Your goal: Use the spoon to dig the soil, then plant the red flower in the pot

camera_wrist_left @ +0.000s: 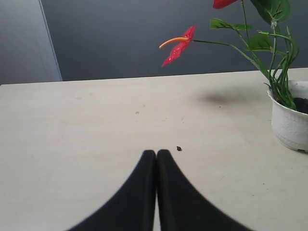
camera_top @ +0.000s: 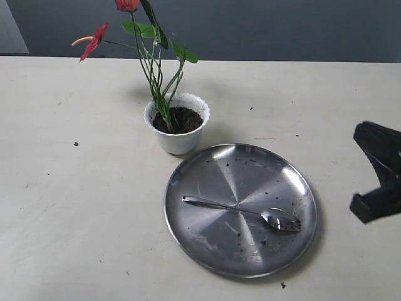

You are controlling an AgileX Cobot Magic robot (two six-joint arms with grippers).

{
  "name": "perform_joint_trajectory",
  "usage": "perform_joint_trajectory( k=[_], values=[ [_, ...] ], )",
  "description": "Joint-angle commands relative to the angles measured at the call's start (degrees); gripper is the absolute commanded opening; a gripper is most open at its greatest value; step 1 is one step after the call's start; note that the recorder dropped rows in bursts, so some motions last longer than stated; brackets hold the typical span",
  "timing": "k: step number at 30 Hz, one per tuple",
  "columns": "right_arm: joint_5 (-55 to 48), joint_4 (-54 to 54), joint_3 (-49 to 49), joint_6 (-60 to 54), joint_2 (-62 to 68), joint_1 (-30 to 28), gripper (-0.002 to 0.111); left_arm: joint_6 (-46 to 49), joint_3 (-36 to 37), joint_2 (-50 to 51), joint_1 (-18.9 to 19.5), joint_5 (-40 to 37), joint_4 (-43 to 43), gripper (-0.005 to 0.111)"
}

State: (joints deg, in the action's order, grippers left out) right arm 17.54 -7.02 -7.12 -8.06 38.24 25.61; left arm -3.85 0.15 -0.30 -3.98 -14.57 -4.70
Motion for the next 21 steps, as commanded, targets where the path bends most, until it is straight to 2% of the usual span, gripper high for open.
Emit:
perform_joint_trajectory(
  k=[1, 4, 9, 16, 21],
  values=[
    [0.60, 1.35, 7.12, -0.22, -9.03, -1.06, 0.000, -0.05, -0.15, 0.30, -0.25, 0.49, -0.13, 0.002],
    [-7.24, 1.35, 7.12, -0.22, -13.72, -3.73, 0.000, -0.05, -0.15, 0.30, -0.25, 0.49, -0.13, 0.002],
    [-5.88, 1.35, 7.12, -0.22, -17.38, -9.07, 0.000, -0.05, -0.15, 0.30, -0.25, 0.49, -0.13, 0.002],
    [-5.88, 1.35, 7.12, -0.22, -24.17, -12.06, 0.000, -0.05, -0.15, 0.30, -0.25, 0.49, -0.13, 0.002],
    [-5.88, 1.35, 7.12, -0.22, -28.93, -17.29, 0.000, -0.05, -0.15, 0.30, -0.25, 0.49, -0.13, 0.002]
  ],
)
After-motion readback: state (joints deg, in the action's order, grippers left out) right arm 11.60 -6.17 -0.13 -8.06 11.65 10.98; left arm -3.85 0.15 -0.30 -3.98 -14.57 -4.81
